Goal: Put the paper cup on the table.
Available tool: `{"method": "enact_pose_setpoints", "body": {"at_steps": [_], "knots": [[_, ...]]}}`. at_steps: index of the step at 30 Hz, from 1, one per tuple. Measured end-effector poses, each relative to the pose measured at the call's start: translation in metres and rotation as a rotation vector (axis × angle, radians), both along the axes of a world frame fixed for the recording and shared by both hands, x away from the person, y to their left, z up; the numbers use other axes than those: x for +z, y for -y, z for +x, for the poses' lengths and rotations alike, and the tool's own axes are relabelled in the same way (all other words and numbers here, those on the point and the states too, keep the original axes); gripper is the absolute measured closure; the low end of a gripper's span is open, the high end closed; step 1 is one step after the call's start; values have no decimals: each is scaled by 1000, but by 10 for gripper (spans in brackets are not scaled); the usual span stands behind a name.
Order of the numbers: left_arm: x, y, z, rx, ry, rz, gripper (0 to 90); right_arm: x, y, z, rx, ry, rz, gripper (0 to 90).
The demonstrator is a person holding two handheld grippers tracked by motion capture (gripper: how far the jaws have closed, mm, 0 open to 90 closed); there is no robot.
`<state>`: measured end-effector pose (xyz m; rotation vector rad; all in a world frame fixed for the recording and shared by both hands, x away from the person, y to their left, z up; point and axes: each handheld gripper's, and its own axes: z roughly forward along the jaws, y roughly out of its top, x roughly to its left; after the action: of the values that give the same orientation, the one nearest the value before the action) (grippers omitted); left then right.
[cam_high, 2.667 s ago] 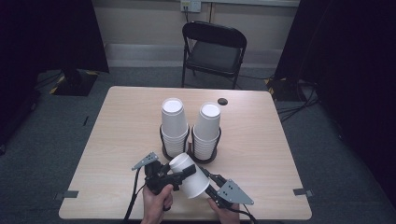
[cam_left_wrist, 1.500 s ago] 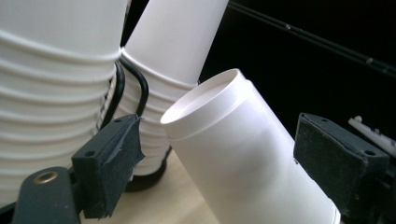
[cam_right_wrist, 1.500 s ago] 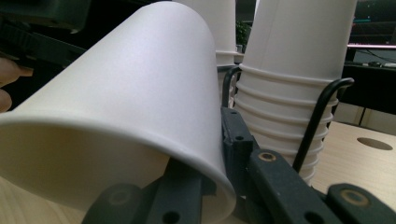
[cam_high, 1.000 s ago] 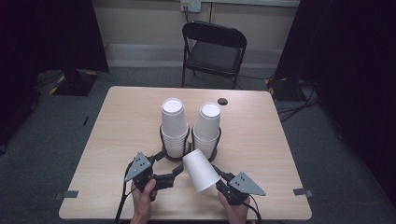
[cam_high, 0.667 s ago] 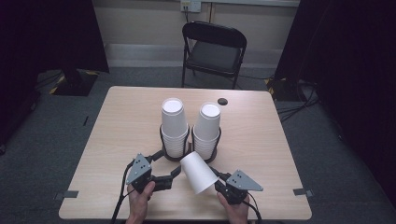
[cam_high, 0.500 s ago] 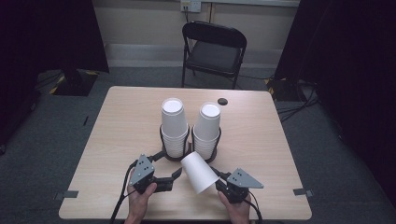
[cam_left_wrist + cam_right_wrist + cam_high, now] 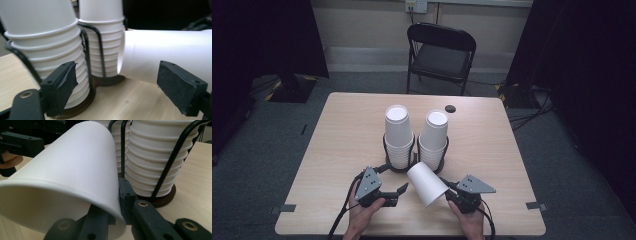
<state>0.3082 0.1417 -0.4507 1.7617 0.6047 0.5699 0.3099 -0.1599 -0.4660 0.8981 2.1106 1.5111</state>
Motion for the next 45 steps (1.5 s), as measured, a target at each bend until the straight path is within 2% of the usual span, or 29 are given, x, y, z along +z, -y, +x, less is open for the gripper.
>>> {"method": "enact_pose_setpoints", "body": {"at_steps": [6, 10, 11, 18, 21, 26, 31, 34, 37, 40, 45], "knots": [[-2, 9, -4, -57, 24, 97, 155, 0, 3, -1, 16, -37, -24, 858], [-6, 12, -10, -92, 31, 107, 156, 1, 3, 0, 46, -71, -30, 859], [-7, 13, -11, -97, 32, 99, 155, 2, 3, 0, 55, -81, -37, 858], [-5, 21, -15, -159, 67, 183, 162, 11, 2, 6, 120, -151, -89, 858], [-3, 27, -16, -183, 87, 193, 155, 14, 1, 9, 138, -185, -124, 858], [-5, 37, -19, -204, 116, 304, 154, 16, 1, 13, 151, -225, -159, 858], [-8, 40, -21, -245, 133, 334, 154, 18, 1, 16, 181, -261, -197, 858], [-9, 42, -22, -249, 153, 393, 153, 19, 1, 19, 187, -291, -209, 858], [-10, 45, -23, -258, 173, 427, 154, 20, 1, 24, 193, -325, -213, 859], [-12, 49, -24, -237, 199, 472, 152, 22, -2, 26, 211, -347, -234, 859], [-14, 55, -26, -237, 214, 525, 149, 25, -7, 30, 222, -374, -269, 860]]}}
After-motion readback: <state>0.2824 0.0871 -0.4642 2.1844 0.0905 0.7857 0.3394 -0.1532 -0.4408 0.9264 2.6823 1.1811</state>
